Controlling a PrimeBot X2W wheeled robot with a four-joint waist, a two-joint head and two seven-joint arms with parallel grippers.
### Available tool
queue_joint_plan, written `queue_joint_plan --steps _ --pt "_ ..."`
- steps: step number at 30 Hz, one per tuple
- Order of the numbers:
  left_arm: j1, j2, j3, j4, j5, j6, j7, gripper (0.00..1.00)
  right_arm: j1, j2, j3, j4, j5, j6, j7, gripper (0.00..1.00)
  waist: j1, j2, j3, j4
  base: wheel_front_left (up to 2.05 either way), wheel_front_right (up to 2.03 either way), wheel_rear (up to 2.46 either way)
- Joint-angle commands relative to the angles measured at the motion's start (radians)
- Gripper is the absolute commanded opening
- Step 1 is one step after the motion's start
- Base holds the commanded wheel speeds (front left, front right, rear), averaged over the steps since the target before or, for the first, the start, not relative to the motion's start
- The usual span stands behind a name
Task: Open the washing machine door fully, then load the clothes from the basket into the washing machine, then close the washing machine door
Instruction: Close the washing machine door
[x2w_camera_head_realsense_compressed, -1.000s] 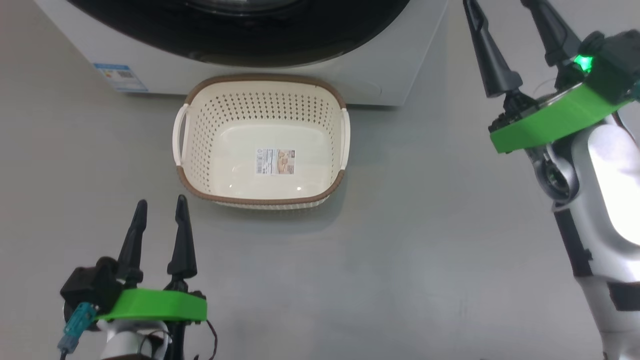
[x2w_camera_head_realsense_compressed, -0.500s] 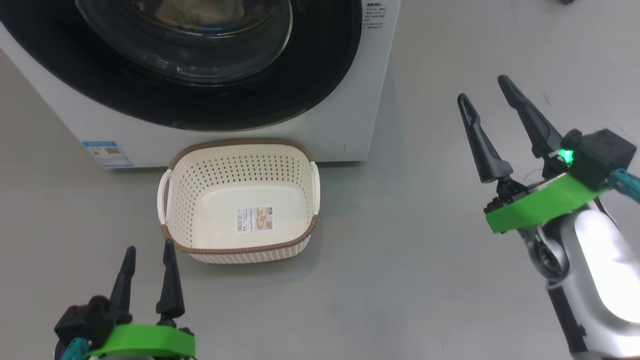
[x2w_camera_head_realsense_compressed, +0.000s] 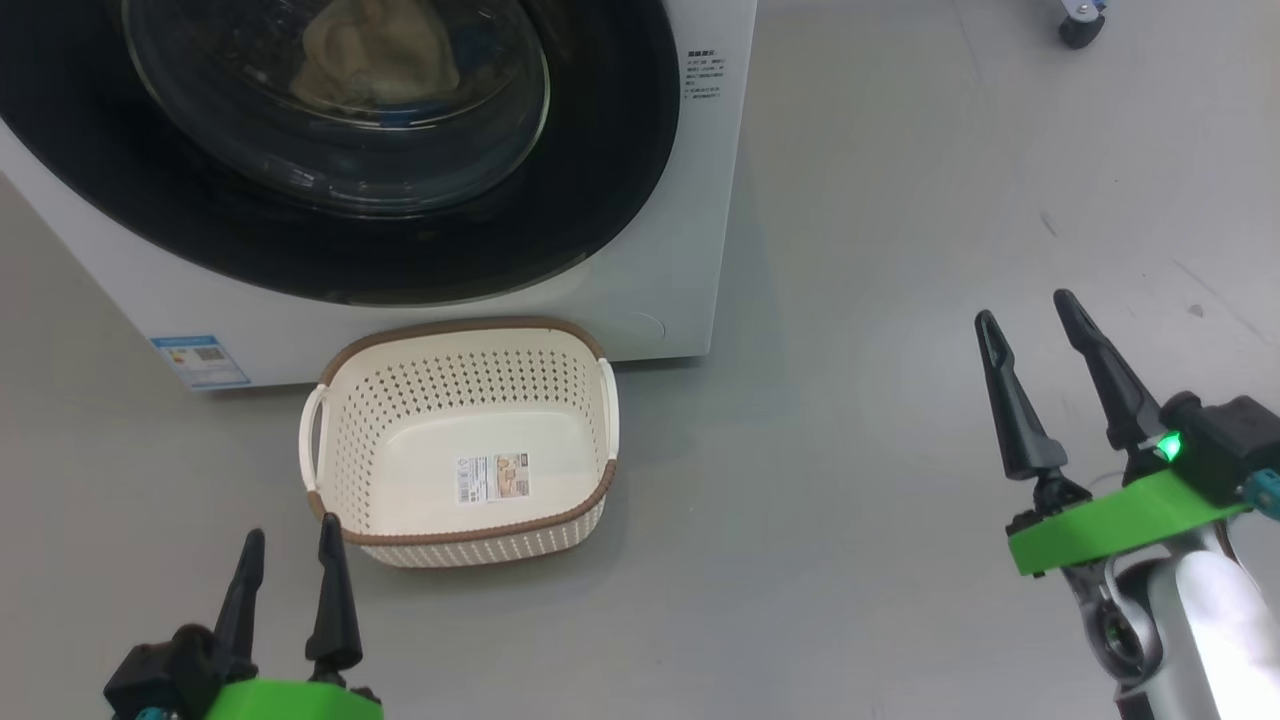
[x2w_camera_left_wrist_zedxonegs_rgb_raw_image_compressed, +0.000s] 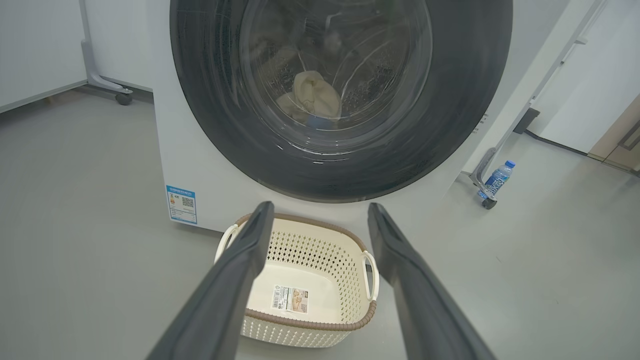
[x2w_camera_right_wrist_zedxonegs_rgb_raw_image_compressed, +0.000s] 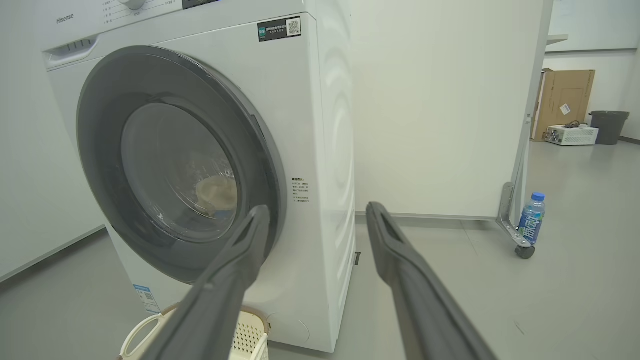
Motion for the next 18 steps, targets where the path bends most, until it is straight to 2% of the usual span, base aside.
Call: queue_joint_plan --steps 1,18 --pt "-0.005 0.01 0.044 -0.028 0.009 0.0 -0.007 1.0 0.002 0.003 0.003 -0.035 -0.01 -0.004 -0.002 1.0 0.0001 -0.0001 -0.004 -0.005 0.0 0.0 0.0" --pt "-0.021 0.01 0.047 -0.018 0.008 0.0 -0.007 1.0 0.055 0.036 -0.023 -0.028 -0.032 -0.004 -0.002 1.0 0.0001 -0.0001 -0.01 -0.01 0.0 0.0 0.0"
